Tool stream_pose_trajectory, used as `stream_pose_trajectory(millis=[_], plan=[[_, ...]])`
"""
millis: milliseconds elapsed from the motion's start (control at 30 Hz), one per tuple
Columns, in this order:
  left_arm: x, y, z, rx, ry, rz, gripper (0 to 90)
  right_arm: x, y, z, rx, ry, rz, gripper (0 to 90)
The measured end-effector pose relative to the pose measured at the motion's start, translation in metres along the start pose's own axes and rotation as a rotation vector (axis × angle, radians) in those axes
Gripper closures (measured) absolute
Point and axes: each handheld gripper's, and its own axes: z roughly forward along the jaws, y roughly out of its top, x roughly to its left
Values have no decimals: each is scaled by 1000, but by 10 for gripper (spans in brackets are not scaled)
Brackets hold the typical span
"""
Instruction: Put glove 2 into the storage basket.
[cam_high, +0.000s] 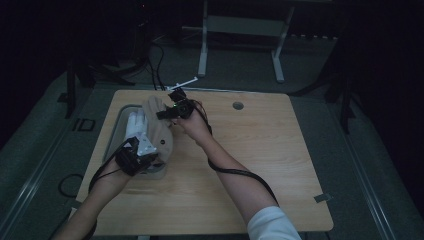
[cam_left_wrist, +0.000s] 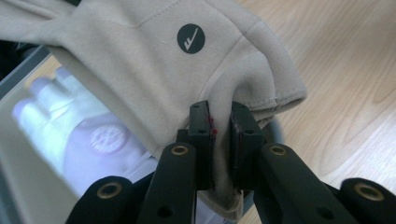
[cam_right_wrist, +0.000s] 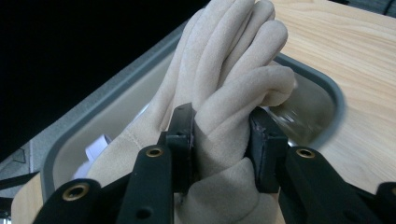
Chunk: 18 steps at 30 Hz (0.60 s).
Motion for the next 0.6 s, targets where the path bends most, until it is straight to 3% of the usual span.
stream_pose_trajectory(millis=[400,600], plan=[[19,-23,-13,39,48,-31,818,21,16,36,24,24,-39,655],[26,-30,-8,77,38,-40,817,24,17,50,30,20,-40,655]])
